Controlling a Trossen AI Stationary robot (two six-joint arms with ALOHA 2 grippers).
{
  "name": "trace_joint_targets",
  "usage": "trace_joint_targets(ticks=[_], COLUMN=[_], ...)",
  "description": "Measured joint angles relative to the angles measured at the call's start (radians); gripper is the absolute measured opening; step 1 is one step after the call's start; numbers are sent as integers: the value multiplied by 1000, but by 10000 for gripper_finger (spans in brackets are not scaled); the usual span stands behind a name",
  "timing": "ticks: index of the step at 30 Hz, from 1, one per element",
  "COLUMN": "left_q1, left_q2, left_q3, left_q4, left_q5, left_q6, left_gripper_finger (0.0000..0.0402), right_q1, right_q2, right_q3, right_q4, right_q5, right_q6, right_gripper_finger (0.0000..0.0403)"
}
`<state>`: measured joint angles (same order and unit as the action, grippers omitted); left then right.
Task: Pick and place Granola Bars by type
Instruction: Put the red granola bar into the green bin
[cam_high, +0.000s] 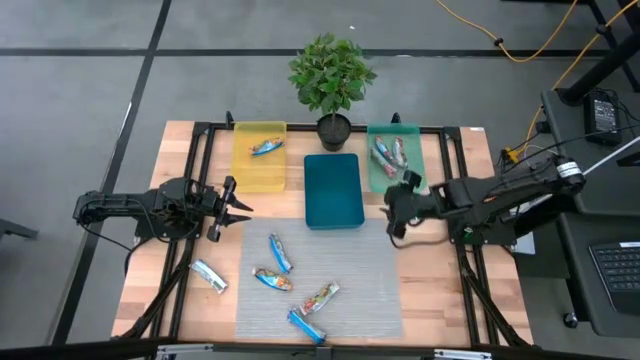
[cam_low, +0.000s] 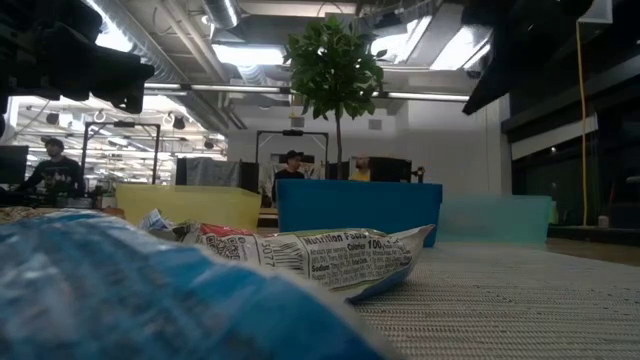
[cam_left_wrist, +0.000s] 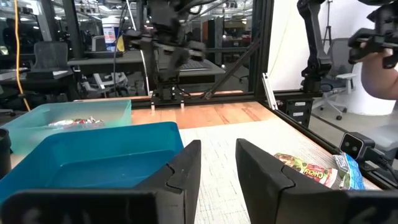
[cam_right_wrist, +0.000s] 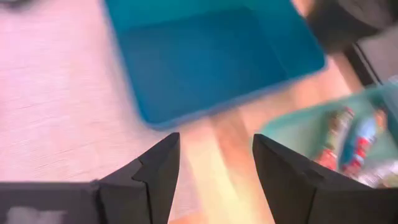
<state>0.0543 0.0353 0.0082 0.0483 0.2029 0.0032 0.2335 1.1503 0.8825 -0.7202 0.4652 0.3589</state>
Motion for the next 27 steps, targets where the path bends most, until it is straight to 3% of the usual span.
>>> trace_joint_targets(ticks=[7, 14, 19, 27], left_q1=[0, 0, 0, 0], left_q2=[0, 0, 0, 0], left_q3=[0, 0, 0, 0], left_q4=[0, 0, 0, 0], left_q5=[0, 0, 0, 0], left_q6=[0, 0, 0, 0], left_gripper_finger=[96, 95, 93, 97], right_q1=[211, 379, 413, 413], right_q2=[8, 107, 205, 277], right_q3=[0, 0, 0, 48], right_q4=[168, 455, 607, 620], right_q5=[10, -100, -97, -101], right_q6=[-118, -392, -509, -532], right_gripper_finger=[205, 205, 205, 205])
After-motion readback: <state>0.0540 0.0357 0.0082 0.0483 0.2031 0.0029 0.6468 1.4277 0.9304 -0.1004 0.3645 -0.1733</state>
